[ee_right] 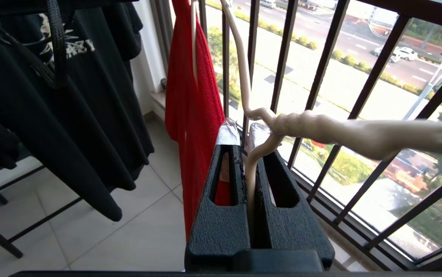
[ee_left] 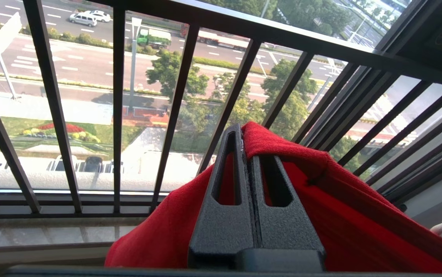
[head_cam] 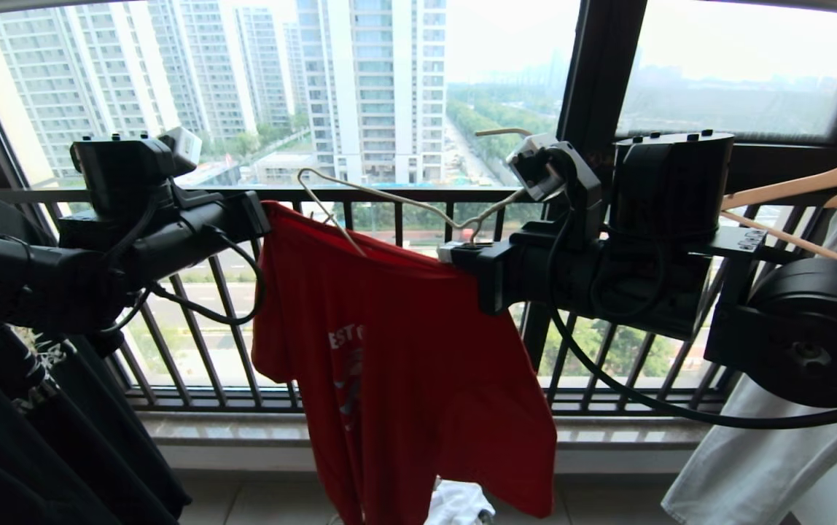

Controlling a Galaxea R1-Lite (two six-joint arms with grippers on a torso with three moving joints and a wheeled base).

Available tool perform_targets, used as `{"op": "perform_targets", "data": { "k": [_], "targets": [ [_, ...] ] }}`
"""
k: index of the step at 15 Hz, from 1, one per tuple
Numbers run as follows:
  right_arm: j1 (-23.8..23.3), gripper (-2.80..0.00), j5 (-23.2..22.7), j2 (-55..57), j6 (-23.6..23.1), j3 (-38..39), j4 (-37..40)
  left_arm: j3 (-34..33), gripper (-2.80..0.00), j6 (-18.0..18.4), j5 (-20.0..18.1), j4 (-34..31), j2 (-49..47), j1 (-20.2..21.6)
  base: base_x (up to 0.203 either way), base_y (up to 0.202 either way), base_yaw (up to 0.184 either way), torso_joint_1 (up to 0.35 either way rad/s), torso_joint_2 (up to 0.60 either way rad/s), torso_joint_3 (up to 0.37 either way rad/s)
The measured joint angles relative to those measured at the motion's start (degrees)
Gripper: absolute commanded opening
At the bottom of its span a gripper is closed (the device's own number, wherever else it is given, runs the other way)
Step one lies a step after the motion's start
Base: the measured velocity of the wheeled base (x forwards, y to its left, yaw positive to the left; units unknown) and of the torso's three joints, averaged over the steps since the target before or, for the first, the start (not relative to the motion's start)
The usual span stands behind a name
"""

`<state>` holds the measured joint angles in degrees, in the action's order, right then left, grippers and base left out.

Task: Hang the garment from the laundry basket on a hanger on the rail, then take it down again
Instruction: Take the clothes off the clothes rack

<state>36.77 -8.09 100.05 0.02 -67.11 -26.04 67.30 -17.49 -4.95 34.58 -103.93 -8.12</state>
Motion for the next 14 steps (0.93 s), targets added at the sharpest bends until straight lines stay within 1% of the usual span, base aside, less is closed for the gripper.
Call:
{"op": "perform_targets", "data": {
  "k": [3, 6, 9, 11, 14],
  "targets": [
    [0.0, -2.8, 0.0, 0.0, 0.2, 0.0, -0.1, 0.2, -2.8, 0.2, 0.2, 0.0, -1.3, -0.6, 0.0, 0.0, 0.0, 0.0, 0.0, 0.0],
    [0.0, -2.8, 0.1, 0.0, 0.2, -0.1, -0.1, -0.5, -2.8, 0.4, 0.5, 0.0, -2.4, -2.4, 0.0, 0.0, 0.0, 0.0, 0.0, 0.0],
    [0.0, -2.8, 0.2, 0.0, 0.4, -0.6, -0.1, -2.5, -2.8, 2.9, 0.4, 0.4, -2.4, -4.0, 0.0, 0.0, 0.0, 0.0, 0.0, 0.0],
    [-0.1, -2.8, 0.2, 0.0, 0.5, -0.6, -0.3, -3.3, -2.8, 3.3, 0.4, 1.7, -2.5, -4.9, 0.0, 0.0, 0.0, 0.0, 0.0, 0.0],
    [0.0, -2.8, 0.2, 0.7, 2.5, -0.6, -4.2, -4.4, -2.8, 3.3, 0.5, 2.2, -2.5, -6.4, 0.0, 0.0, 0.0, 0.0, 0.0, 0.0]
  ]
}}
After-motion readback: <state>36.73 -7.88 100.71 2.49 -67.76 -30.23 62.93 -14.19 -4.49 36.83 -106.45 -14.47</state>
